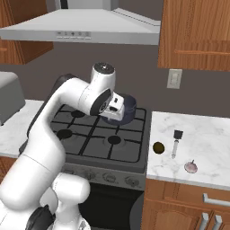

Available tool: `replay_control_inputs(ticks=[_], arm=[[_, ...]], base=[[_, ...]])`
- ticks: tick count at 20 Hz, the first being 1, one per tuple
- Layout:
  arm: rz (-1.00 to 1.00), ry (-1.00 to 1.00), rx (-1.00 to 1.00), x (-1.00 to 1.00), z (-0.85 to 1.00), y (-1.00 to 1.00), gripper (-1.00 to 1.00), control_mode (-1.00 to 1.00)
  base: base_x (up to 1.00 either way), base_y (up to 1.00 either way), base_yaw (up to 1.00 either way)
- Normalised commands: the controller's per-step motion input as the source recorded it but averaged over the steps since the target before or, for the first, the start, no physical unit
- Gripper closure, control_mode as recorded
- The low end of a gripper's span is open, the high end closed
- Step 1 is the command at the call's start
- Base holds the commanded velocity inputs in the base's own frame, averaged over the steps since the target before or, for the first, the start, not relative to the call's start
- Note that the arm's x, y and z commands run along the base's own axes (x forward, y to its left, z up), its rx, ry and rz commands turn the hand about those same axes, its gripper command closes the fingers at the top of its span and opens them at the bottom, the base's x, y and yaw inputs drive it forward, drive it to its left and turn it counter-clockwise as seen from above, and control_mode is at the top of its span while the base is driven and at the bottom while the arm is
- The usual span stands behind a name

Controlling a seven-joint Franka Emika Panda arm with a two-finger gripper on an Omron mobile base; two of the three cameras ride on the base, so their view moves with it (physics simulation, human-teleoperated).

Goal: Put the garlic and avocado in the pot. Retrieve the spatula and lightly stir the vegetables in the pot.

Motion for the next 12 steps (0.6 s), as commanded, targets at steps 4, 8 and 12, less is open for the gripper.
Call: replay_control_inputs(ticks=[4,8,12], arm=[[0.07,0.11,0.0,0.0,-0.51,-0.49,-1.0,-1.0],[0.01,0.02,0.0,0.01,-0.32,-0.66,-1.0,-1.0],[0.0,0.0,-0.01,0.07,-0.04,-0.6,-1.0,-1.0]], base=[[0.0,0.0,0.0],[0.0,0.0,0.0],[0.0,0.0,0.0]])
